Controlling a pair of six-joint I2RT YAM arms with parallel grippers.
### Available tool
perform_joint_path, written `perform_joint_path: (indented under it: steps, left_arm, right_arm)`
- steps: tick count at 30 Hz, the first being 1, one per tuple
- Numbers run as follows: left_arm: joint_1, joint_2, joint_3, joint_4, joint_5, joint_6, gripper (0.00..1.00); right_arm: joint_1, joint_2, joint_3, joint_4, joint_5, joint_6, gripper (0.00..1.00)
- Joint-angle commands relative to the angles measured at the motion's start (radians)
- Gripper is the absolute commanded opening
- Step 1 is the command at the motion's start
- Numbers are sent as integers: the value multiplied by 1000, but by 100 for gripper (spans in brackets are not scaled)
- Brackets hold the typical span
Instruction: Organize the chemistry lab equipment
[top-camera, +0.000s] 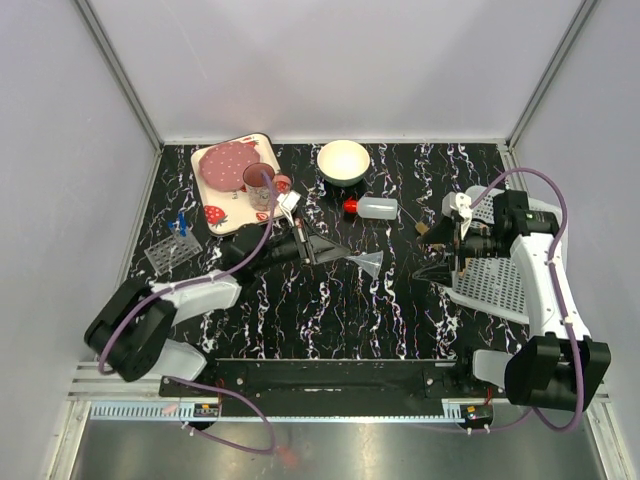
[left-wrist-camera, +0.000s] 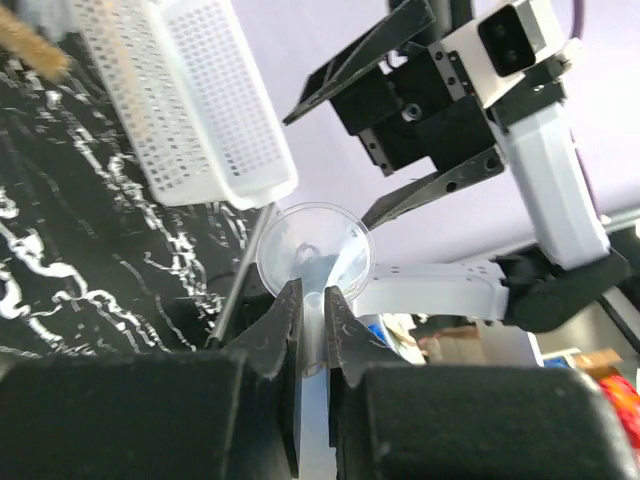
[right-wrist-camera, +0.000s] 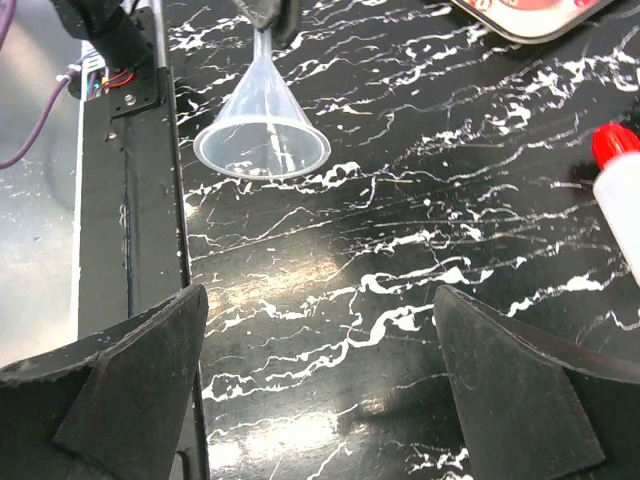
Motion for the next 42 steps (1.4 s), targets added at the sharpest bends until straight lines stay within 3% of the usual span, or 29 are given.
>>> perform_joint_path:
  steps: [1, 4, 10, 17, 22, 29, 32, 33, 35, 37, 38, 41, 42]
  left_arm:
    - [-14, 142, -43, 624, 46, -318, 0]
    - [-31, 249, -36, 848, 28, -461, 0]
    - [-74, 299, 4, 848, 5, -454, 0]
    - [-96, 305, 33, 848, -11, -463, 0]
    - [-112, 308, 44, 848, -20, -468, 0]
    - [-128, 314, 67, 848, -45, -480, 0]
    - [-134, 320, 70, 848, -58, -492, 0]
    - [-134, 322, 70, 847, -66, -494, 0]
    - [-135, 322, 69, 848, -71, -498, 1]
    - [-135, 322, 66, 845, -78, -501, 8]
    - [-134, 323, 66, 842, -74, -504, 21]
    - [-125, 319, 64, 818, -57, -503, 39]
    - [-116, 314, 61, 808, -54, -498, 53]
  right_arm:
    - [35, 27, 62, -265, -119, -232, 100]
    - [70, 48, 82, -256, -164, -181, 100]
    - [104, 62, 74, -170, -169, -52, 100]
    - [140, -22, -42, 177, -80, 257, 100]
    - [164, -50, -75, 287, -49, 386, 98]
    - [244, -22, -64, 308, -8, 434, 71]
    - [261, -16, -58, 321, -11, 466, 45]
    - [262, -18, -55, 324, -23, 487, 26]
    - [262, -21, -46, 339, -29, 517, 12]
    - [264, -28, -31, 341, -27, 549, 1]
    - [264, -31, -24, 342, -23, 558, 0]
    - [264, -41, -7, 339, 5, 601, 0]
    - [262, -42, -4, 336, 24, 613, 0]
